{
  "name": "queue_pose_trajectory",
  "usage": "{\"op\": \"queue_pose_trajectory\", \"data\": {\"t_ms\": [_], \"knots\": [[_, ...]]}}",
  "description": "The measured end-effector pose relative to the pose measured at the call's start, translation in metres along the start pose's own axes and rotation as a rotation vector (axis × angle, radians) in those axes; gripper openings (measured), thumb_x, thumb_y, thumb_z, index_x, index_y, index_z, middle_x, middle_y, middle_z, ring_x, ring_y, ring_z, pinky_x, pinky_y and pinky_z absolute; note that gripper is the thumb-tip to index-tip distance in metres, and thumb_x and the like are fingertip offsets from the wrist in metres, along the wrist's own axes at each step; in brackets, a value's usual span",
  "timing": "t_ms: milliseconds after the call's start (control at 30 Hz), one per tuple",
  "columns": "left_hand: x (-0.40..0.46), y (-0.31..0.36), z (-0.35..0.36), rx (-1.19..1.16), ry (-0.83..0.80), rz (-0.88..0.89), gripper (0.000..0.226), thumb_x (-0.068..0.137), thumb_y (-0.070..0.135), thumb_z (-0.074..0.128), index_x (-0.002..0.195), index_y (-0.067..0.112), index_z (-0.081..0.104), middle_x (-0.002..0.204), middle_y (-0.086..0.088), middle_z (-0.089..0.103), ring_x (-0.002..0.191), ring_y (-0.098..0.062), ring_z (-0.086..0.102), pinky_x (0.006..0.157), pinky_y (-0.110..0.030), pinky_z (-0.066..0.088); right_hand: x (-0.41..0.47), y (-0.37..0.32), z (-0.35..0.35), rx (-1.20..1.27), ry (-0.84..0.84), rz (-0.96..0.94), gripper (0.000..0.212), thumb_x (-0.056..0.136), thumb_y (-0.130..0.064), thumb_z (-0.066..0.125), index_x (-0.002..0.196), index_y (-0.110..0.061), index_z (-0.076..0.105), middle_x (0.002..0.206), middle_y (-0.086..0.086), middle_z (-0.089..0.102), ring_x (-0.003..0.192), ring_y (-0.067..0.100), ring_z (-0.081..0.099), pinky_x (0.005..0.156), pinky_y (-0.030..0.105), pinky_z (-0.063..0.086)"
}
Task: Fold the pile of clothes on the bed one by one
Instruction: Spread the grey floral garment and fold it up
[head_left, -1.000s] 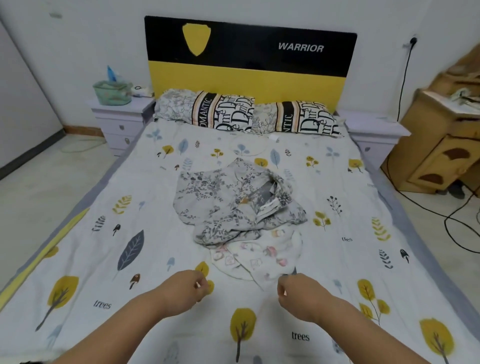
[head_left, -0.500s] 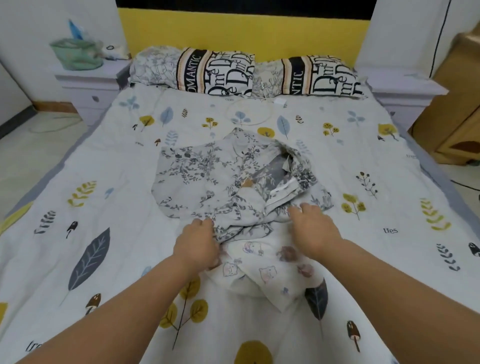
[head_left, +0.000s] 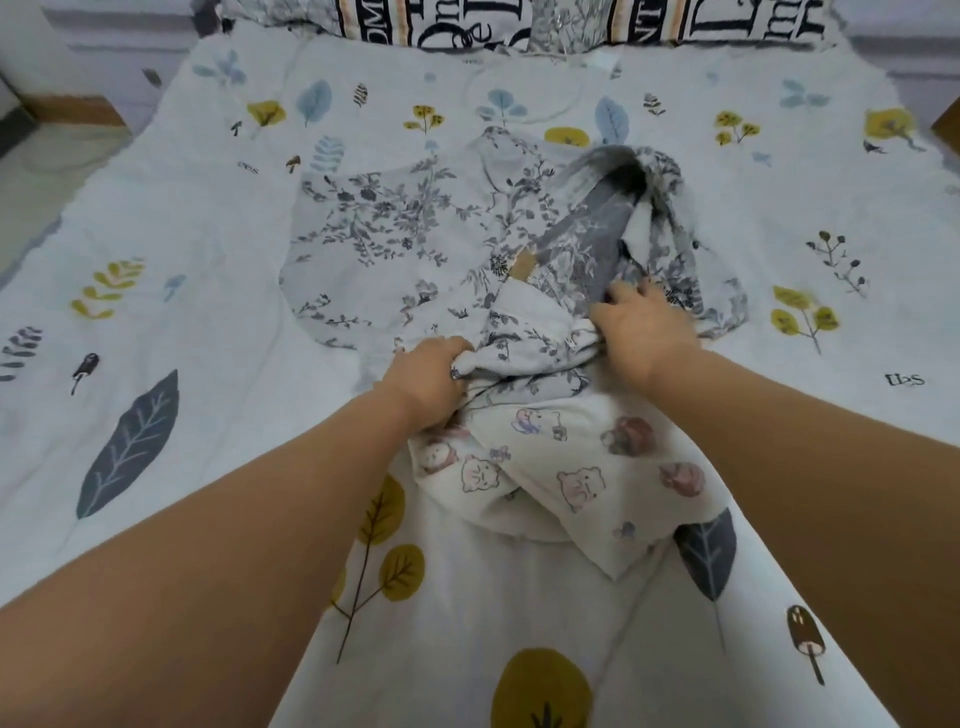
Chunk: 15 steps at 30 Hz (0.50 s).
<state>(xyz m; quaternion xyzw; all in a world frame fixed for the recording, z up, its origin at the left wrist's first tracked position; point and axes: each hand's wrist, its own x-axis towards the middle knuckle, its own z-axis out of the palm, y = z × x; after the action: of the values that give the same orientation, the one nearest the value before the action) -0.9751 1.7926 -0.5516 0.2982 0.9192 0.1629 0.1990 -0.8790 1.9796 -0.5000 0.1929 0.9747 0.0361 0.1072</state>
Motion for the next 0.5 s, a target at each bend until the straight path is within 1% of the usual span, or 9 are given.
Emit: {"op": "queue_pose_trajectory", "data": {"t_ms": [33, 67, 100, 200, 267, 367, 400, 433, 500], "knots": [[-0.002, 0.002, -0.003, -0.021, 0.017, 0.007, 0.035, 0.093, 0.015, 0.051, 0.127, 0.019, 0.048, 0.13, -0.011, 0.053, 0.117, -0.03, 0.049, 0.095, -0.033, 0.038, -0.004, -0.001, 0.002, -0.021, 0.004, -0.01, 0.043, 0.089, -0.007, 0.051, 0.131, -0.014, 0.045, 0.138, 0.012, 0.037, 0.131, 0.038, 0.029, 0.1, 0.05, 0.038], [-0.006, 0.005, -0.006, -0.024, 0.024, 0.007, 0.031, 0.093, 0.012, 0.05, 0.123, 0.016, 0.05, 0.123, -0.011, 0.057, 0.11, -0.03, 0.052, 0.086, -0.031, 0.039, -0.008, -0.002, 0.004, -0.036, 0.007, -0.016, 0.037, 0.089, -0.006, 0.05, 0.126, -0.01, 0.048, 0.132, 0.012, 0.041, 0.125, 0.036, 0.034, 0.095, 0.046, 0.041], [-0.011, 0.008, -0.01, -0.012, 0.028, 0.007, 0.028, 0.093, 0.011, 0.048, 0.121, 0.014, 0.05, 0.118, -0.012, 0.059, 0.106, -0.03, 0.053, 0.081, -0.03, 0.039, -0.013, -0.003, 0.004, -0.041, 0.005, -0.022, 0.033, 0.089, -0.005, 0.049, 0.122, -0.009, 0.051, 0.128, 0.012, 0.044, 0.121, 0.034, 0.038, 0.092, 0.044, 0.042], [-0.032, 0.013, -0.022, 0.023, 0.023, 0.038, 0.02, 0.094, 0.009, 0.043, 0.113, 0.011, 0.051, 0.113, -0.012, 0.061, 0.099, -0.028, 0.054, 0.077, -0.031, 0.039, -0.035, -0.003, -0.002, -0.068, 0.015, -0.027, 0.026, 0.089, -0.005, 0.047, 0.113, -0.008, 0.055, 0.118, 0.01, 0.053, 0.113, 0.031, 0.045, 0.089, 0.04, 0.042], [-0.054, 0.016, -0.029, 0.023, 0.011, 0.075, 0.015, 0.093, 0.007, 0.042, 0.104, 0.014, 0.049, 0.111, -0.011, 0.061, 0.095, -0.025, 0.053, 0.073, -0.03, 0.037, -0.053, -0.003, -0.011, -0.071, 0.002, -0.049, 0.021, 0.088, -0.006, 0.047, 0.107, -0.009, 0.056, 0.112, 0.009, 0.057, 0.109, 0.027, 0.048, 0.089, 0.037, 0.042], [-0.092, 0.02, -0.041, 0.035, -0.021, 0.108, 0.008, 0.093, 0.014, 0.044, 0.1, 0.015, 0.046, 0.105, -0.008, 0.061, 0.09, -0.023, 0.054, 0.071, -0.028, 0.038, -0.086, -0.005, -0.03, 0.016, -0.042, -0.086, 0.015, 0.088, -0.02, 0.055, 0.101, -0.012, 0.057, 0.105, 0.008, 0.058, 0.106, 0.025, 0.05, 0.082, 0.033, 0.042], [-0.105, 0.023, -0.046, 0.032, -0.033, 0.109, 0.004, 0.093, 0.017, 0.045, 0.095, 0.017, 0.042, 0.101, -0.007, 0.06, 0.087, -0.021, 0.053, 0.069, -0.028, 0.035, -0.096, -0.005, -0.034, 0.046, -0.039, -0.096, 0.011, 0.088, -0.02, 0.055, 0.095, -0.013, 0.056, 0.1, 0.008, 0.058, 0.105, 0.024, 0.051, 0.079, 0.031, 0.041], [-0.118, 0.026, -0.051, 0.017, -0.035, 0.1, 0.01, 0.092, 0.019, 0.047, 0.094, 0.018, 0.038, 0.096, -0.005, 0.058, 0.084, -0.021, 0.052, 0.066, -0.027, 0.033, -0.107, -0.007, -0.042, 0.07, -0.043, -0.112, 0.001, 0.087, -0.015, 0.053, 0.086, -0.015, 0.053, 0.096, 0.009, 0.058, 0.103, 0.024, 0.052, 0.075, 0.03, 0.04], [-0.142, 0.032, -0.065, -0.043, -0.021, 0.062, 0.022, 0.089, 0.02, 0.054, 0.096, 0.018, 0.034, 0.084, 0.0, 0.054, 0.081, -0.021, 0.052, 0.058, -0.025, 0.031, -0.128, -0.008, -0.057, 0.082, -0.019, -0.127, 0.023, 0.085, -0.004, 0.048, 0.07, -0.018, 0.036, 0.095, 0.009, 0.059, 0.1, 0.024, 0.053, 0.068, 0.028, 0.037]]}}
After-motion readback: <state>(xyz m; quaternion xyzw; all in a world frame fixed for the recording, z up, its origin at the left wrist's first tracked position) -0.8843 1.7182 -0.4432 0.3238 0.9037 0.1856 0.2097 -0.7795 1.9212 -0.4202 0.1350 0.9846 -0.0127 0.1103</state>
